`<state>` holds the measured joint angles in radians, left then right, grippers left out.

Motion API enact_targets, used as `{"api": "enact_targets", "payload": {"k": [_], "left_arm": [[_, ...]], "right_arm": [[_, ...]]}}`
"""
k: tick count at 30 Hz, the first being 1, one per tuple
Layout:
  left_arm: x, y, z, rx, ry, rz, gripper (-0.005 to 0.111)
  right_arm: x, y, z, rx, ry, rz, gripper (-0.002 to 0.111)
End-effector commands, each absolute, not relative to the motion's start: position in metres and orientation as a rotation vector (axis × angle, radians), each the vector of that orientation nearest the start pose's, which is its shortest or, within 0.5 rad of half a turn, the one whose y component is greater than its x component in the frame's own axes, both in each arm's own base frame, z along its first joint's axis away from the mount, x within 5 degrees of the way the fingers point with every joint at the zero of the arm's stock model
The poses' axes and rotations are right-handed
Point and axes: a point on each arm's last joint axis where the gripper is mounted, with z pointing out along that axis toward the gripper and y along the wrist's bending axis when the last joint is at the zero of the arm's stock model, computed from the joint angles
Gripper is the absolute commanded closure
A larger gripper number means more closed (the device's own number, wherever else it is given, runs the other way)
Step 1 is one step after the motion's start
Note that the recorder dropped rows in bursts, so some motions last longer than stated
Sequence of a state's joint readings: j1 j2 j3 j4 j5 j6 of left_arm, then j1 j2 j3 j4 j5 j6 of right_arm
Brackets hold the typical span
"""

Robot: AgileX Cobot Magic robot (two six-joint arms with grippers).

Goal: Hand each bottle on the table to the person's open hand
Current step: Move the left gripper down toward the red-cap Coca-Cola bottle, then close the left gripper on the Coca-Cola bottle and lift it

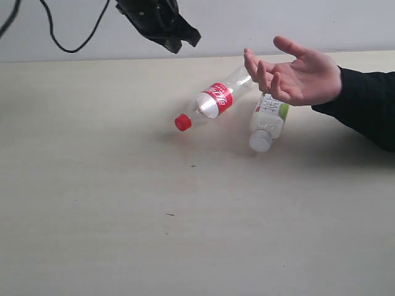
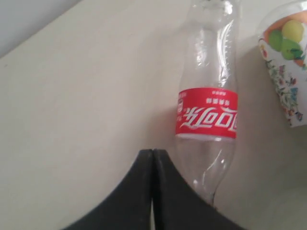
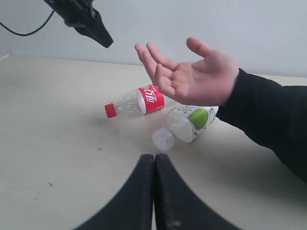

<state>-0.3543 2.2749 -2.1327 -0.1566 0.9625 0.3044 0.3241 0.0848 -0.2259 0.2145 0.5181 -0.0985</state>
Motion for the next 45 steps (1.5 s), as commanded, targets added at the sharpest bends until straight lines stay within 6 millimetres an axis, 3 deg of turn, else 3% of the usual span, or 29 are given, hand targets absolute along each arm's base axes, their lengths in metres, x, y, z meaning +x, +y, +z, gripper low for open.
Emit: {"api": "enact_targets", "payload": {"k": [1, 8, 11, 45], "left_arm": [[0.484, -0.221, 0.233, 0.890, 2.382, -0.307, 0.102], [0.489, -0.248, 0.201, 0.965, 2.327, -0.291, 0.055], [0.490, -0.251, 0.189, 0.994, 2.331, -0.263, 0.046], [0.496, -0.259, 0.121, 1.107, 2.344, -0.176, 0.046]], "right_arm": [[0.043, 0.024, 0.239, -0.294, 1.834, 0.380, 0.108], [0.043, 0.024, 0.239, -0.296, 1.833, 0.379, 0.108], [0.043, 0.024, 0.239, -0.296, 1.833, 0.379, 0.108], [0.043, 0.024, 0.239, -0.296, 1.833, 0.379, 0.108]]}}
